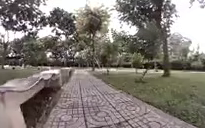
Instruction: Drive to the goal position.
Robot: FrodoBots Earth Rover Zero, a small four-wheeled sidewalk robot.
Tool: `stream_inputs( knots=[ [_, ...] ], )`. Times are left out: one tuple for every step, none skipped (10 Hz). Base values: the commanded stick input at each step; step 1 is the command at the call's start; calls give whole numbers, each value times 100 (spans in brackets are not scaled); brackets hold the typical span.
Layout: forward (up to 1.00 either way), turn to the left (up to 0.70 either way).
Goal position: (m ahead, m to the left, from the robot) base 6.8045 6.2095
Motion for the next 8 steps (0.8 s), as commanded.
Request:
stream_inputs(
  knots=[
    [70,23],
    [70,27],
    [70,27],
    [70,27],
    [70,27],
    [70,27],
    [70,27],
    [70,27]
  ],
)
